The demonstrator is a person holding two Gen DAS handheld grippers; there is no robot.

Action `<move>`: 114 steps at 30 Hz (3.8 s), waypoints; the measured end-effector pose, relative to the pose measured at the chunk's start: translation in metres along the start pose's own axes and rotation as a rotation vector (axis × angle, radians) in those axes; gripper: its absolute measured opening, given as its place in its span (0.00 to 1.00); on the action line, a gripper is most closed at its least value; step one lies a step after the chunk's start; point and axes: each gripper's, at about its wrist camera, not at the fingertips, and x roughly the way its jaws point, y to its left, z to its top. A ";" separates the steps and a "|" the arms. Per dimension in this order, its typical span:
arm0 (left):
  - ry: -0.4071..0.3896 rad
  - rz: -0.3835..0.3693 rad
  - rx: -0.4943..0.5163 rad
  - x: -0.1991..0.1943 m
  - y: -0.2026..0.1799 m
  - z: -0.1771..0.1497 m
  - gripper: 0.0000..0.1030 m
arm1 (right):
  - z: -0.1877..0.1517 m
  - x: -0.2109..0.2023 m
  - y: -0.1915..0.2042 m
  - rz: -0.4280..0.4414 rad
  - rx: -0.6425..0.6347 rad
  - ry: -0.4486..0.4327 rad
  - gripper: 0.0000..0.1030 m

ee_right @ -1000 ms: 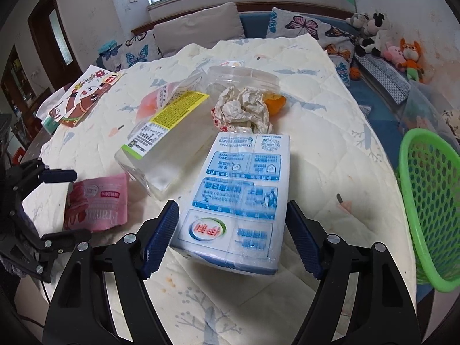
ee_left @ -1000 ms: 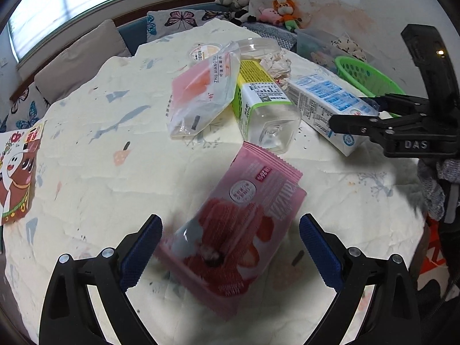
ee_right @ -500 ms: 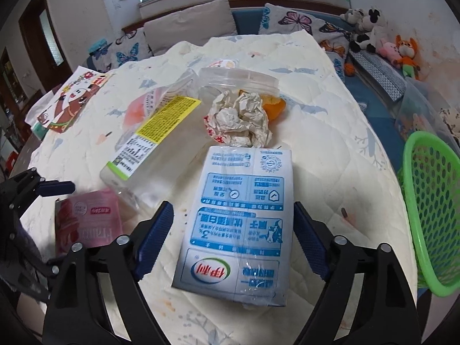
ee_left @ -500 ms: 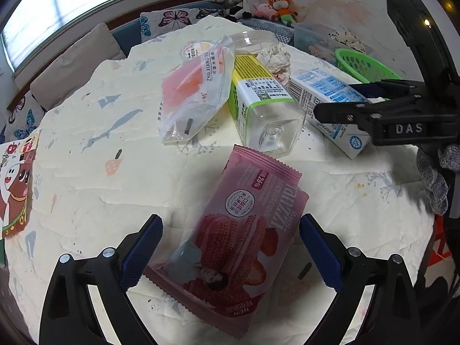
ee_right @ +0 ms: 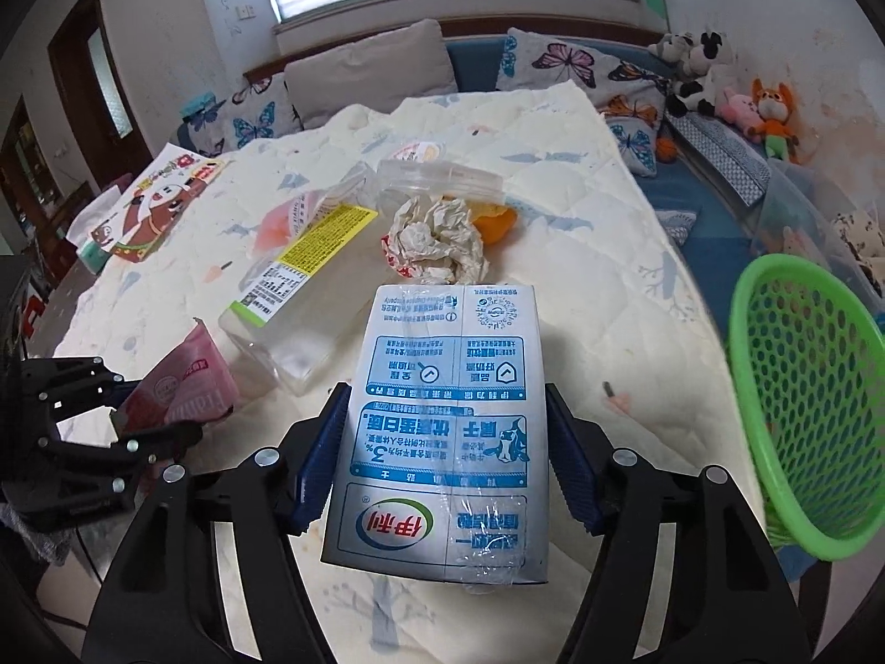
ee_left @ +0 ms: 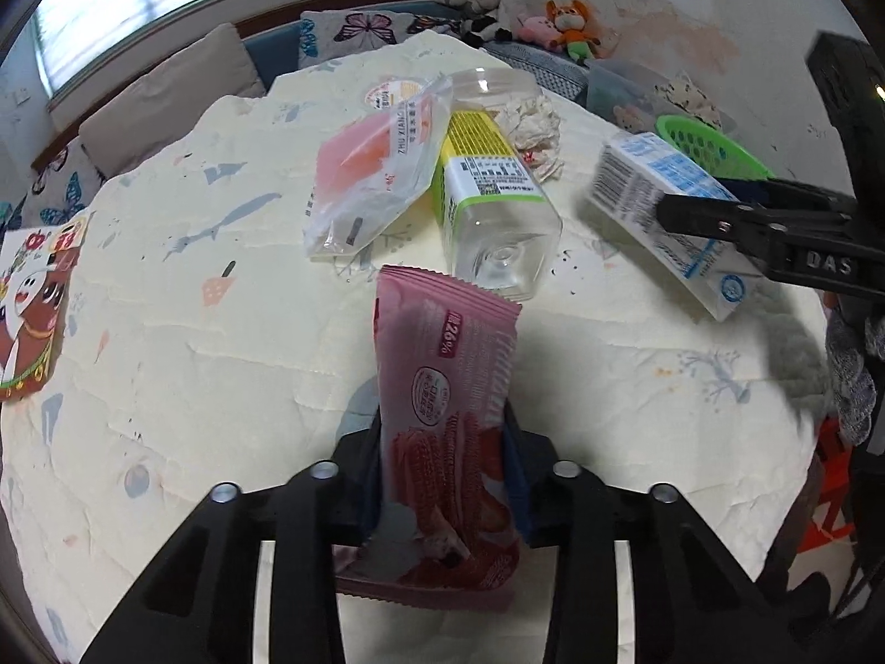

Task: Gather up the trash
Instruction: 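Carry the milk carton into the green wastebasket and open the right gripper while the left carries the wrapper, then lower the pink wrapper into the green wastebasket and open the left gripper, then move both grippers back over the trash on the bed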

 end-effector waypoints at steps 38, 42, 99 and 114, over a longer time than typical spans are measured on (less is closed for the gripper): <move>-0.166 -0.238 -0.050 -0.030 -0.107 0.123 0.29 | -0.025 -0.064 -0.222 -0.300 0.262 -0.092 0.65; -0.162 -0.247 -0.048 -0.021 -0.120 0.141 0.29 | -0.031 -0.056 -0.242 -0.326 0.274 -0.068 0.66; -0.187 -0.242 0.046 0.021 -0.223 0.183 0.73 | -0.066 -0.131 -0.208 -0.271 0.251 -0.204 0.76; -0.193 0.010 -0.145 -0.004 -0.073 0.129 0.59 | -0.031 -0.112 -0.134 -0.180 0.129 -0.211 0.76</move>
